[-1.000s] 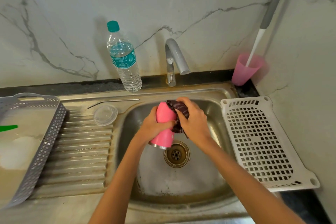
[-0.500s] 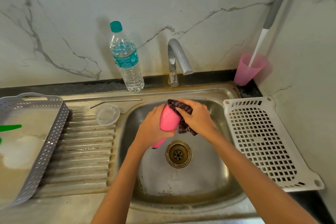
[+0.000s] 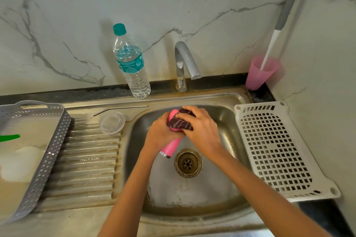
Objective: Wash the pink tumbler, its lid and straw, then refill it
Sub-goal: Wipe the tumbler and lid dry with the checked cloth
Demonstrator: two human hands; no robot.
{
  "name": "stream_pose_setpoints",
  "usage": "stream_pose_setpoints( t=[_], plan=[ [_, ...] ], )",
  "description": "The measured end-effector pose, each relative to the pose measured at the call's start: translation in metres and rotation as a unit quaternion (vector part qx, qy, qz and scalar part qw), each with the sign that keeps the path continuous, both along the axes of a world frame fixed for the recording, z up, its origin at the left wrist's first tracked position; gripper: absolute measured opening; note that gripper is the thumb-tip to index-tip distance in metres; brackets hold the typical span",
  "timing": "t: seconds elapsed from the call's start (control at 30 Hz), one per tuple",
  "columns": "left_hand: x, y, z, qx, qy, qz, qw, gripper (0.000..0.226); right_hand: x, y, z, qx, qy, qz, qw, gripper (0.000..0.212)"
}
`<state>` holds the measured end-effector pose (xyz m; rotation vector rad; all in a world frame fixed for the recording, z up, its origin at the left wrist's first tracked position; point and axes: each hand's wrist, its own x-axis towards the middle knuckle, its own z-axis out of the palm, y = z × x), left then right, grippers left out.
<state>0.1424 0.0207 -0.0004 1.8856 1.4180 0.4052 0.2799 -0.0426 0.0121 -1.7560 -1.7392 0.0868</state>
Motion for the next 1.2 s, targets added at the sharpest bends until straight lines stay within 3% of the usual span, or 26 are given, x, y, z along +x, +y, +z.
stream_pose_setpoints(
  t=[0.13,0.33,0.43,0.53,0.63,0.77,0.8,0.9,0.97,1.07,1.2],
  plan=[
    [0.005,-0.002,0.005,0.007,0.054,0.000,0.999,0.078,0.001,0.016,0.007,-0.040,0.181,-0.057,0.981,0.032],
    [-0.004,-0.002,0.005,-0.017,0.032,0.031,0.999,0.075,-0.005,-0.007,-0.005,-0.034,0.049,0.031,0.998,0.030],
    [-0.003,-0.008,0.003,-0.017,0.026,0.035,0.999,0.068,-0.004,0.003,-0.005,-0.048,0.149,-0.005,0.988,0.025],
    [-0.005,-0.015,0.004,0.004,0.007,0.029,1.000,0.072,-0.010,0.016,0.002,-0.052,0.254,-0.053,0.964,0.022],
    [-0.015,-0.020,0.006,0.042,-0.005,0.009,0.999,0.079,-0.006,0.029,0.009,-0.135,0.307,-0.088,0.938,0.026],
    [-0.028,-0.023,0.009,0.073,-0.018,-0.001,0.997,0.088,0.004,0.033,0.012,-0.237,0.471,-0.091,0.845,0.027],
    [-0.028,-0.023,0.008,0.075,-0.022,-0.002,0.997,0.088,0.002,0.030,0.011,-0.231,0.461,-0.094,0.851,0.026],
    [-0.025,-0.028,0.004,0.067,-0.052,0.011,0.996,0.088,-0.008,0.016,0.010,-0.159,0.325,-0.087,0.928,0.024],
    [-0.023,-0.031,0.002,0.059,-0.074,0.027,0.995,0.090,-0.013,0.011,0.013,-0.117,0.265,-0.074,0.954,0.023],
    [-0.025,-0.036,0.001,0.052,-0.104,0.021,0.993,0.085,-0.007,0.020,0.014,-0.149,0.285,-0.075,0.944,0.028],
    [-0.035,-0.039,-0.005,0.056,-0.136,0.042,0.988,0.089,-0.005,0.036,0.006,-0.210,0.421,-0.105,0.876,0.031]
  ],
)
